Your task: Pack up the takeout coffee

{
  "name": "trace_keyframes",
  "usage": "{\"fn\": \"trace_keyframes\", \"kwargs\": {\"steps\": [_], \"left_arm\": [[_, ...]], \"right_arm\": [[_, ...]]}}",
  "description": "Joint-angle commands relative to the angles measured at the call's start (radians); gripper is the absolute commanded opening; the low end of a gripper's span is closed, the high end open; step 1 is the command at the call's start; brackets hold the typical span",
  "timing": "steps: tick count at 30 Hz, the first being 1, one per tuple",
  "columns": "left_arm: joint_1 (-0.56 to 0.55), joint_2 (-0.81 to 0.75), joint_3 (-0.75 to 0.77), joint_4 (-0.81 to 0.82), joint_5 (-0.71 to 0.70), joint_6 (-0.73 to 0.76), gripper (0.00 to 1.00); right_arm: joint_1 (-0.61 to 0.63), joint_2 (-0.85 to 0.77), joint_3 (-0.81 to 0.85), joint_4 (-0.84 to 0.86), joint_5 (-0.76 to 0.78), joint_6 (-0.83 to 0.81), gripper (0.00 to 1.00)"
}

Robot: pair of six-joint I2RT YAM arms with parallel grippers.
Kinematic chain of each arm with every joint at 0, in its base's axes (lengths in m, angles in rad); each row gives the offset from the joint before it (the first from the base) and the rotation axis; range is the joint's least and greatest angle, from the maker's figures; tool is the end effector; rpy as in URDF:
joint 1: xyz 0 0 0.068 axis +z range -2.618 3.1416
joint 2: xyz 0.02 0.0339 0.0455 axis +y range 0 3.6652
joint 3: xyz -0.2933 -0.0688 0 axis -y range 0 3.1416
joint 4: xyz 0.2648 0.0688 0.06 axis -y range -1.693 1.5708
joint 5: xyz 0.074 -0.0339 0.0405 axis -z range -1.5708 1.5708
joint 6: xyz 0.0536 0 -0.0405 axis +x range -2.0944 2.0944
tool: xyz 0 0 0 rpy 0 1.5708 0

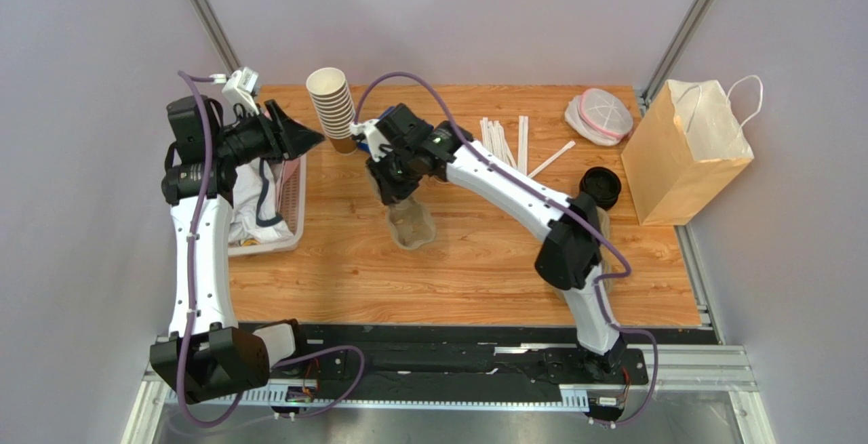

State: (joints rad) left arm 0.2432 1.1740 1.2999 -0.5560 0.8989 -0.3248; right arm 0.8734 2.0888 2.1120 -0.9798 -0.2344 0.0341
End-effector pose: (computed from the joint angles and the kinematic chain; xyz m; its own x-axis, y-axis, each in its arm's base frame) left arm 0.2619 0.0218 0.4320 -0.5560 -0.3426 -0.7573 0.3831 0.7029 -0.5993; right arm 0.3124 0.3922 0.3314 -0.5529 -0.6083 -0.5695 -0.8131 0.5431 0.2093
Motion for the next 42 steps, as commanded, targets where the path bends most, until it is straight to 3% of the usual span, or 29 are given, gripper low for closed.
{"fn": "trace_keyframes", "kwargs": {"steps": [1, 13, 20, 23, 26, 34, 42], "left_arm": [[0.033, -0.025, 0.009, 0.047, -0.023, -0.036, 0.57], [0.048, -0.046, -0.091, 0.105, -0.017, -0.085, 0.57], [0.048, -0.042, -0.134, 0.116, -0.009, -0.102, 0.57], [0.048, -0.039, -0.152, 0.13, -0.002, -0.115, 0.57], [0.048, -0.039, -0.152, 0.131, 0.001, -0.115, 0.59], [0.048, -0.039, -0.102, 0.127, 0.057, -0.111, 0.76], [-0.008, -0.074, -0.099, -0.001, 0.057, 0.052, 0.79]], "right_arm": [[0.03, 0.138, 0.169, 0.084, 0.092, 0.133, 0.0], [0.055, 0.347, 0.289, 0.159, 0.129, 0.349, 0.0], [0.061, 0.347, 0.22, 0.162, 0.115, 0.432, 0.02], [0.059, 0.329, 0.197, 0.171, 0.075, 0.437, 0.27], [0.055, 0.304, 0.215, 0.174, 0.028, 0.431, 0.43], [-0.043, 0.069, 0.197, 0.17, -0.052, 0.243, 0.61], [-0.195, -0.295, -0.075, 0.121, -0.036, -0.028, 0.93]]}}
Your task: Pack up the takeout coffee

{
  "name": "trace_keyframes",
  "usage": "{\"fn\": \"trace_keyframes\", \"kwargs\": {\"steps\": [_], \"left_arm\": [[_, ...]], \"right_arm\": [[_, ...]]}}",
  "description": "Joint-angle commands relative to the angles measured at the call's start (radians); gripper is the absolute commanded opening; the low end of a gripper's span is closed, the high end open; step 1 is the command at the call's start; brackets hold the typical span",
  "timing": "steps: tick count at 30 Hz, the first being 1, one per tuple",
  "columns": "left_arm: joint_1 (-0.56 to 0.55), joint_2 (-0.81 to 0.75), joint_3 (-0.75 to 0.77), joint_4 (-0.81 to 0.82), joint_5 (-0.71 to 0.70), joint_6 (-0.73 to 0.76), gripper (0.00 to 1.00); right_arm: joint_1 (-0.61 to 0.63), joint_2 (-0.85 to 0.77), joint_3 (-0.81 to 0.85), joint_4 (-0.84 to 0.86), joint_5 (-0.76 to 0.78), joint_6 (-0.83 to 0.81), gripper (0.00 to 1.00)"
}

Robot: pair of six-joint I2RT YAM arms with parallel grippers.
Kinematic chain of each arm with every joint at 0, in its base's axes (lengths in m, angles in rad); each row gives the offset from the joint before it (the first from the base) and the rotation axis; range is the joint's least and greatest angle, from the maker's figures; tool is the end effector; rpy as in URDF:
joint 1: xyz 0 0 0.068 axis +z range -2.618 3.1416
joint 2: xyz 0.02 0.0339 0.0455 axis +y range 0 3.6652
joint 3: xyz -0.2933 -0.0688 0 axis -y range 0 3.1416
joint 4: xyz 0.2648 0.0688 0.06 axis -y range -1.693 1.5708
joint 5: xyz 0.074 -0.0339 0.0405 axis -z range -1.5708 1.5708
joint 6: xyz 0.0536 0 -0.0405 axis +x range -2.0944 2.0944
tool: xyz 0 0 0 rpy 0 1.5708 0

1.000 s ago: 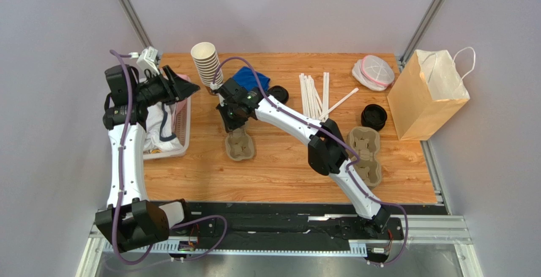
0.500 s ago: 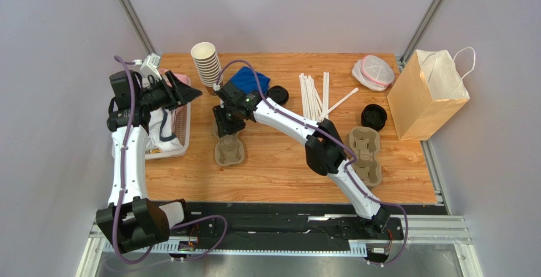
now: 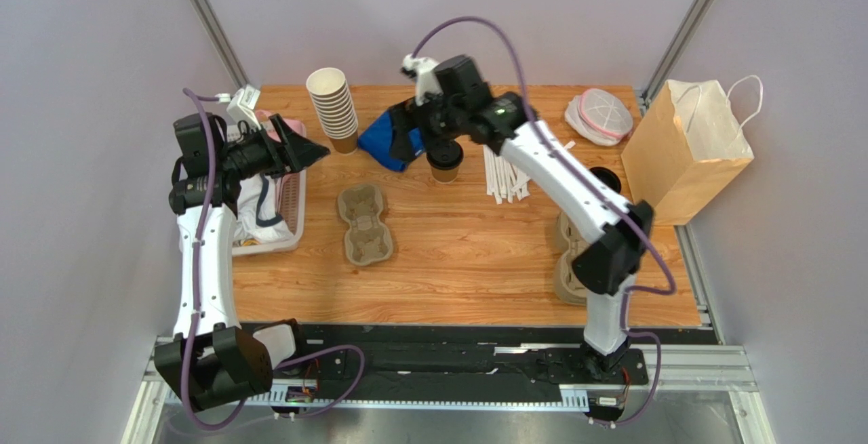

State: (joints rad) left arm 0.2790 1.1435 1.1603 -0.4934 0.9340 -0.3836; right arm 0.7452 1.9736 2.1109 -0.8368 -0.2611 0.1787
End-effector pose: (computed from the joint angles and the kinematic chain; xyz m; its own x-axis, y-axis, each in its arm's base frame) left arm 0.2582 0.0292 0.3963 -0.6047 -0.4047 -0.6859 0.3200 0.6652 -0.6746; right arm 0.3473 0.3393 0.3980 -0.6079 -0.3272 -0.7234 -0.7035 0.6445 0.2996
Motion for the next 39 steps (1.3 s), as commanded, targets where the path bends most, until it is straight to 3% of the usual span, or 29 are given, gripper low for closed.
{"fn": "trace_keyframes", "kwargs": {"steps": [1, 6, 12, 14, 18, 21, 28, 39], "left_arm": [[-0.067, -0.044, 0.047, -0.092, 0.0, 0.176, 0.8], [-0.205, -0.036, 0.064, -0.194, -0.05, 0.304, 0.8], [-0.224, -0.013, 0.081, -0.195, -0.029, 0.33, 0.8], [-0.224, -0.008, 0.087, -0.194, -0.026, 0.336, 0.8], [-0.222, -0.013, 0.082, -0.186, -0.018, 0.339, 0.8], [-0.224, -0.027, 0.07, -0.178, -0.017, 0.342, 0.8], [-0.224, -0.062, 0.033, -0.146, -0.027, 0.333, 0.8], [-0.224, -0.047, 0.059, -0.1, -0.006, 0.276, 0.8]], "right_arm": [[-0.125, -0.209, -0.097, -0.059, -0.033, -0.215, 0.95], [-0.404, -0.358, -0.059, -0.206, -0.101, -0.286, 0.96], [-0.947, -0.504, -0.028, -0.314, -0.142, -0.384, 0.97], [-1.056, -0.533, -0.025, -0.344, -0.162, -0.407, 0.97], [-1.347, -0.523, 0.018, -0.389, -0.22, -0.476, 0.97], [-1.455, -0.454, 0.139, -0.438, -0.245, -0.505, 0.96], [-1.503, -0.346, 0.202, -0.432, -0.093, -0.55, 0.89], [-1.483, -0.233, 0.138, -0.368, -0.046, -0.564, 0.79]]}}
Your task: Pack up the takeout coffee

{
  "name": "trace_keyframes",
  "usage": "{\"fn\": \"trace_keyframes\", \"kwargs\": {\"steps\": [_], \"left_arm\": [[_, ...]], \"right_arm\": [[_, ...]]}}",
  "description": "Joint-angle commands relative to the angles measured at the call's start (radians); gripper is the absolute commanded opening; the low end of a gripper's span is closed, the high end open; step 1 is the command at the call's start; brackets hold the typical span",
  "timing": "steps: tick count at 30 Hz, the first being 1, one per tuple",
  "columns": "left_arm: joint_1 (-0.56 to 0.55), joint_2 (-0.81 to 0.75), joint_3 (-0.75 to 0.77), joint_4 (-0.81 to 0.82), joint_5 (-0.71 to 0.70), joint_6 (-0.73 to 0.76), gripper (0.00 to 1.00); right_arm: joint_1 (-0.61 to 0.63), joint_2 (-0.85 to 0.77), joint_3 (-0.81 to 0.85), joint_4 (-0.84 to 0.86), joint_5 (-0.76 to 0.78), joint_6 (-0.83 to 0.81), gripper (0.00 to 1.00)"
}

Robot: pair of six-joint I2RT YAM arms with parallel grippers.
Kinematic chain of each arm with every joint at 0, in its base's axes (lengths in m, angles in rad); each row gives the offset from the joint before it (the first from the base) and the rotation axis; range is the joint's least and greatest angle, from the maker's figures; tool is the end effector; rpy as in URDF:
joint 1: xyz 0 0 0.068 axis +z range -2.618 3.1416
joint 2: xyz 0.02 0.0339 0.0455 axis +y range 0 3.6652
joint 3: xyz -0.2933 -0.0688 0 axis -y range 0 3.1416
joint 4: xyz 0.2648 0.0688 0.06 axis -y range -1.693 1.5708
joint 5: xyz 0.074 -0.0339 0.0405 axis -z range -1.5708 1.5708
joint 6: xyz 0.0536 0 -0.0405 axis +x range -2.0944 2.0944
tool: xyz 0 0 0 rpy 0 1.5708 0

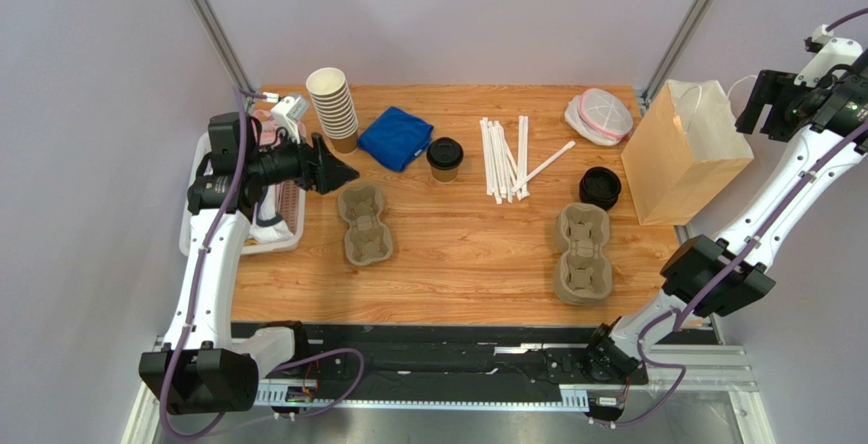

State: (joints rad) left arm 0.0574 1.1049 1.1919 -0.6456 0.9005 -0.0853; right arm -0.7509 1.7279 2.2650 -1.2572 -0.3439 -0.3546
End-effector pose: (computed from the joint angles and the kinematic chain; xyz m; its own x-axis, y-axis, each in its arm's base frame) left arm 0.2398 -0.0283 0.4015 -0.5807 -0.0864 -0.8095 0.5804 0.6533 -0.4861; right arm 0.2728 -0.2299 0.5081 -0.6108 0.1229 -0.7822 0.2612 0.9639 -0.0525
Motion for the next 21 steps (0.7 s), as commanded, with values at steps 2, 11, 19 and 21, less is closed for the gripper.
{"fn": "trace_keyframes", "kwargs": {"steps": [2, 11, 19, 21], "left_arm": [[-0.002, -0.004, 0.032, 0.057, 0.034, -0.033, 0.8], [-0.002, 0.0, 0.038, 0.073, 0.04, -0.059, 0.8], [-0.002, 0.027, 0.06, 0.092, 0.043, -0.077, 0.8], [-0.002, 0.032, 0.057, 0.095, 0.043, -0.077, 0.8]], "right_arm": [[0.019, 0.028, -0.039, 0.065, 0.049, -0.032, 0.78], [0.048, 0.097, -0.064, 0.114, 0.131, -0.081, 0.78], [0.064, 0.159, -0.082, 0.117, 0.103, -0.087, 0.73], [0.074, 0.165, -0.09, 0.119, 0.089, -0.086, 0.66]]}}
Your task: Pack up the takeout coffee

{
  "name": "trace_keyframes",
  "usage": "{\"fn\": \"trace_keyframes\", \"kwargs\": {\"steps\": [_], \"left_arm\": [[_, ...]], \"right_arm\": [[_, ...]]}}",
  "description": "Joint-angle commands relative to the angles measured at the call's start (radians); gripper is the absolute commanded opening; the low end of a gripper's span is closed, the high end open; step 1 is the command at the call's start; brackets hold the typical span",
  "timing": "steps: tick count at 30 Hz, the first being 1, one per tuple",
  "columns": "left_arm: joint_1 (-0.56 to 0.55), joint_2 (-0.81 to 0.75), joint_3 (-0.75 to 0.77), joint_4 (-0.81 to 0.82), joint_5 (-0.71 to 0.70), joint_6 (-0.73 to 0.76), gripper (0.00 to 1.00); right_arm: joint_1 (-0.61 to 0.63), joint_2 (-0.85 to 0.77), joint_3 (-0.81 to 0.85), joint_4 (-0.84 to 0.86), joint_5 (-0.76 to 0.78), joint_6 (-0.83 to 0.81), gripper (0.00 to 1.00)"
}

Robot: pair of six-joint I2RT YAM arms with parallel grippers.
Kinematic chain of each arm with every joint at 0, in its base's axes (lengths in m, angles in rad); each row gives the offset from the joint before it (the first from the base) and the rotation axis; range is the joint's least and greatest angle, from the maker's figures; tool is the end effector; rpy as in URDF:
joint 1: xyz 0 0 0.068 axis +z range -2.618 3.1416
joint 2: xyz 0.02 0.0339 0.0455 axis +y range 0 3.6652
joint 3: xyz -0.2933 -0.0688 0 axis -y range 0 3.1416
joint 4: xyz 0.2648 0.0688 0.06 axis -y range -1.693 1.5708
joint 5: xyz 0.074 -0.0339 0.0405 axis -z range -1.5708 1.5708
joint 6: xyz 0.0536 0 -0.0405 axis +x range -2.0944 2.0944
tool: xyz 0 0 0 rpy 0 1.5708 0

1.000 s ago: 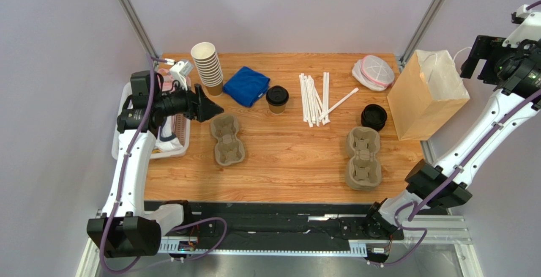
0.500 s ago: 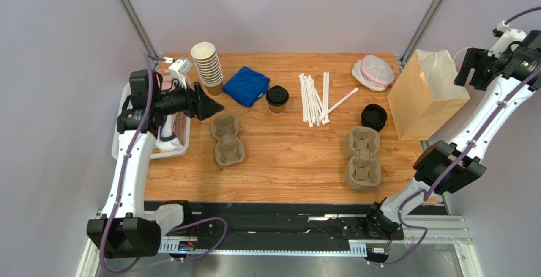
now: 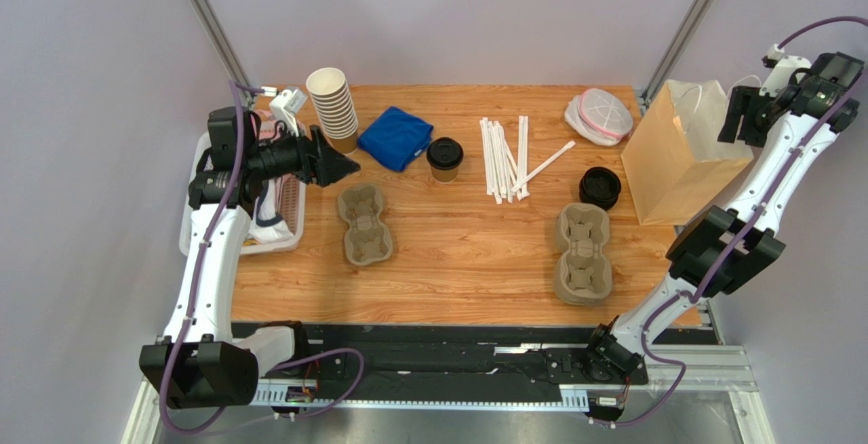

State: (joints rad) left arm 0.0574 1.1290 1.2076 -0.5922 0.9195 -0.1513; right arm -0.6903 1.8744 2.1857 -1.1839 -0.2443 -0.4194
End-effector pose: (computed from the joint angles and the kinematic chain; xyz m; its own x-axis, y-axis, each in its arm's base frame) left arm 0.2487 -0.0284 0.4069 -0.5839 -0.1251 -0.8021 0.5753 0.6333 -0.5176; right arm 0.3339 -0.2590 0.4351 -0.7422 0.1005 -0.6626 0.2143 0.9724 -0.0926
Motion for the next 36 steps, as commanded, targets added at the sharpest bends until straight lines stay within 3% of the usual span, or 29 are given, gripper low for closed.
{"fn": "trace_keyframes", "kwargs": {"steps": [1, 4, 8, 14, 20, 27, 29, 33, 36], "left_arm": [[-0.001, 0.009, 0.04, 0.043, 0.024, -0.013, 0.8], [-0.002, 0.011, 0.033, 0.043, 0.024, -0.01, 0.8], [-0.002, 0.009, 0.04, 0.035, 0.018, -0.002, 0.8], [-0.002, 0.003, 0.033, 0.031, 0.005, 0.002, 0.79], [-0.001, -0.002, 0.05, 0.026, -0.03, 0.007, 0.79], [-0.001, 0.003, 0.05, 0.025, -0.044, -0.016, 0.79], [-0.002, -0.001, 0.052, 0.02, -0.051, -0.016, 0.79], [-0.001, -0.008, 0.044, 0.019, -0.057, -0.03, 0.79], [-0.001, -0.008, 0.032, 0.019, -0.059, -0.036, 0.79]], "right_arm": [[0.02, 0.02, -0.02, 0.044, -0.015, -0.021, 0.63], [0.051, 0.02, -0.027, 0.047, -0.012, -0.018, 0.47], [0.093, 0.006, 0.0, 0.044, 0.002, 0.016, 0.0], [0.135, -0.135, 0.052, 0.056, -0.061, 0.126, 0.0], [0.184, -0.309, 0.112, 0.07, -0.188, 0.378, 0.0], [0.3, -0.54, -0.145, 0.174, -0.341, 0.611, 0.0], [0.356, -0.653, -0.294, 0.254, -0.386, 0.722, 0.0], [0.414, -0.871, -0.562, 0.384, -0.392, 0.948, 0.0], [0.457, -1.009, -0.702, 0.386, -0.336, 0.998, 0.0]]}}
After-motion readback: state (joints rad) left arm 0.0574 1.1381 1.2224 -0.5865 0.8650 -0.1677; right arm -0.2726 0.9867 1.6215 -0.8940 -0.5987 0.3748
